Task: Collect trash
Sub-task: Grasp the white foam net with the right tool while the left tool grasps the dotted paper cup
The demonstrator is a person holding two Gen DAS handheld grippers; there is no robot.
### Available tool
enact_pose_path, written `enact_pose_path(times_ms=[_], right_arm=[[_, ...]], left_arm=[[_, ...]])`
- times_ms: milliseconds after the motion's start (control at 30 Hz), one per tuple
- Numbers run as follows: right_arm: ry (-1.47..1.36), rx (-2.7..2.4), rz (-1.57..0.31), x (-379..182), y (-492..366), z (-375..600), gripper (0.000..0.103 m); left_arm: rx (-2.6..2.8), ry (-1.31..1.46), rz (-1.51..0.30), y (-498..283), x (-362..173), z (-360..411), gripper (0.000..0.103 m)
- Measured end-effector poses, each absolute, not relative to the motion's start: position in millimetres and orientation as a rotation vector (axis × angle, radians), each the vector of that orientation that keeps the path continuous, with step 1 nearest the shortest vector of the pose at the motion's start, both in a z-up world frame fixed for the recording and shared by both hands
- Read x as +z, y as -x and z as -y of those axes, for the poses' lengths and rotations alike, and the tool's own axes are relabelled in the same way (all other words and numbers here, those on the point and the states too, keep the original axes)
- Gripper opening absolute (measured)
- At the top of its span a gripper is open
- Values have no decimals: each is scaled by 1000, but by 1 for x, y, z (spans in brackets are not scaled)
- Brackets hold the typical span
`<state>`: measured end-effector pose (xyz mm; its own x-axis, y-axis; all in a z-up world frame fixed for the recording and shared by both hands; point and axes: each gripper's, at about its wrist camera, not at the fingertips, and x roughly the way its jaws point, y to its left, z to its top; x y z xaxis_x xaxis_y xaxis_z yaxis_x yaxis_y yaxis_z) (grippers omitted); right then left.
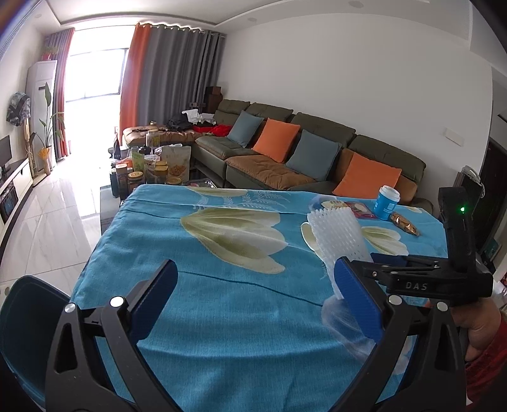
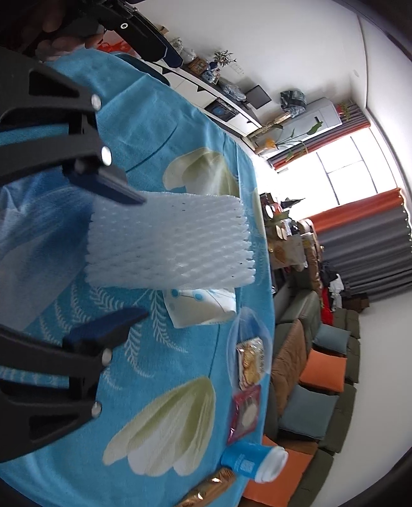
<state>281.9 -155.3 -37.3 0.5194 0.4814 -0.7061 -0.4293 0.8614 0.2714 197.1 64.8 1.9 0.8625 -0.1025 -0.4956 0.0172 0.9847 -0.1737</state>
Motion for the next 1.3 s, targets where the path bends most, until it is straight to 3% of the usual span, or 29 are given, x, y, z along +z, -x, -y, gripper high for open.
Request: enact_pose_path(times_ms=[67, 233, 367, 800, 1200, 1267, 1300], right_arm=[[-83, 561, -875, -38, -283, 156, 50], [-113, 596, -879, -41, -282, 160, 20], [-147, 610, -852, -37, -278, 169, 13], [-269, 459, -708, -16, -259, 246, 11], [-316, 393, -701, -26, -260, 277, 11], [-321, 391, -701, -28, -260, 279, 11], [-323, 390, -700, -28, -258, 281, 11]], left_arm=[[-69, 166, -534, -204, 0, -63, 97], [-87, 156, -544, -217, -1, -54, 97], [-109, 146, -551, -229, -1, -43, 97], [-178, 188, -624, -281, -8, 16, 97], [-133, 241, -753, -356, -29, 68, 97], [-122, 244, -770, -367, -34, 76, 95], [-113, 242, -778, -370, -36, 77, 90]])
